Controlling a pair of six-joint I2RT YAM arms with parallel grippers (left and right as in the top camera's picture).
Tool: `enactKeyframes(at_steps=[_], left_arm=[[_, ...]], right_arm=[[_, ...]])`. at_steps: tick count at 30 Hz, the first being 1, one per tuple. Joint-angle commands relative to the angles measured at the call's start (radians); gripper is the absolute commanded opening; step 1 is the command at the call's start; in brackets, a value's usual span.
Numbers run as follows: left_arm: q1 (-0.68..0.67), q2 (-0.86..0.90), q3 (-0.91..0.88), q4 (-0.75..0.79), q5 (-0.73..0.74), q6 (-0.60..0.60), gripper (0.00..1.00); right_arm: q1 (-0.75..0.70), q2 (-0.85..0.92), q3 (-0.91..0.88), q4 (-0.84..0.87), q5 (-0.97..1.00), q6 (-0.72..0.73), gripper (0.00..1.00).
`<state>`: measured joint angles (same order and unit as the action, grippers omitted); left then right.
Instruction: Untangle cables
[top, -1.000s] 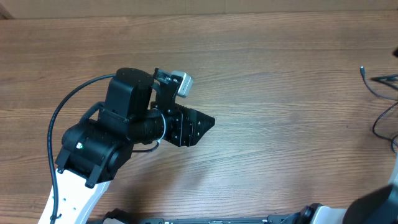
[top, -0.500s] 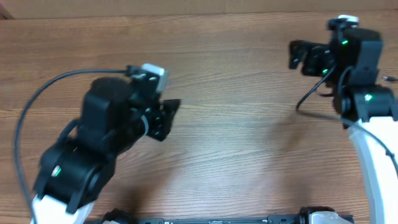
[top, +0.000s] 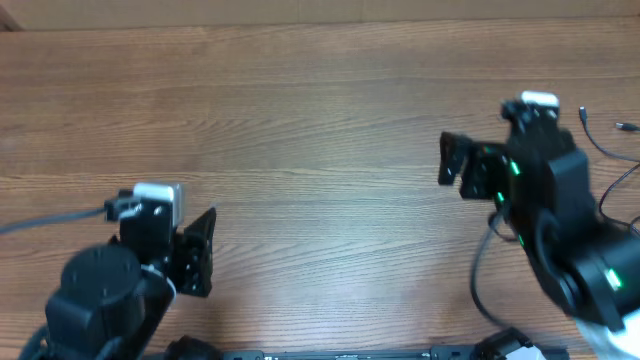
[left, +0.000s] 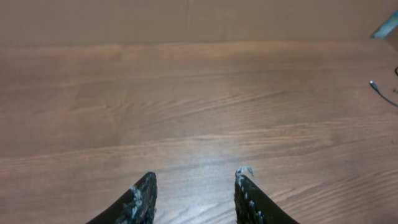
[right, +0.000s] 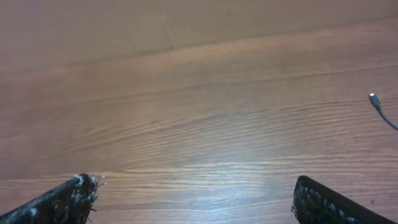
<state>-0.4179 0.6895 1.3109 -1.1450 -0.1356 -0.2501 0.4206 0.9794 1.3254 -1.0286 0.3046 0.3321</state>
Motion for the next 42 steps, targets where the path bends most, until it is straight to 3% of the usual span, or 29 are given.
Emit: enactKeyframes(at_steps=[1, 8, 13, 17, 20, 21, 23, 25, 28, 32, 37, 42], left_arm=[[0.005, -0.090, -0.100, 0.027, -0.023, -0.080, 0.43], [0.005, -0.173, -0.256, 0.107, 0.017, -0.095, 0.51], [0.005, -0.170, -0.318, 0.137, -0.002, -0.095, 0.51], [0.005, -0.170, -0.339, 0.150, -0.002, -0.095, 0.57], [0.005, -0.170, -0.340, 0.151, -0.002, -0.095, 0.66], [0.005, -0.170, -0.340, 0.151, -0.002, -0.095, 0.80], [0.005, -0.170, -0.340, 0.152, -0.003, -0.095, 1.00], [0.005, -0.170, -0.340, 0.153, -0.002, -0.095, 1.00], [0.005, -0.170, -0.340, 0.146, 0.004, -0.095, 1.00], [0.005, -0.170, -0.340, 0.148, 0.059, -0.096, 1.00], [0.005, -0.170, -0.340, 0.146, 0.085, -0.124, 1.00], [0.005, -0.170, -0.340, 0.132, 0.084, -0.124, 1.00]], right_arm=[[0.030, -0.097, 0.009, -0.034, 0.073, 0.069, 1.00], [0.031, -0.196, 0.009, -0.163, 0.145, 0.112, 1.00], [0.031, -0.200, -0.039, -0.262, 0.338, 0.295, 1.00], [0.031, -0.200, -0.122, -0.248, 0.378, 0.378, 1.00], [0.031, -0.200, -0.203, -0.180, 0.358, 0.378, 1.00], [0.031, -0.198, -0.243, -0.138, 0.327, 0.370, 1.00], [0.031, -0.195, -0.289, -0.094, 0.297, 0.371, 1.00], [0.031, -0.187, -0.312, -0.054, 0.293, 0.368, 1.00], [0.031, -0.173, -0.319, 0.076, 0.249, 0.139, 1.00], [0.031, -0.146, -0.319, 0.271, -0.016, -0.188, 1.00], [0.015, -0.062, -0.319, 0.390, -0.019, -0.402, 1.00], [-0.039, -0.035, -0.318, 0.410, 0.069, -0.439, 1.00]])
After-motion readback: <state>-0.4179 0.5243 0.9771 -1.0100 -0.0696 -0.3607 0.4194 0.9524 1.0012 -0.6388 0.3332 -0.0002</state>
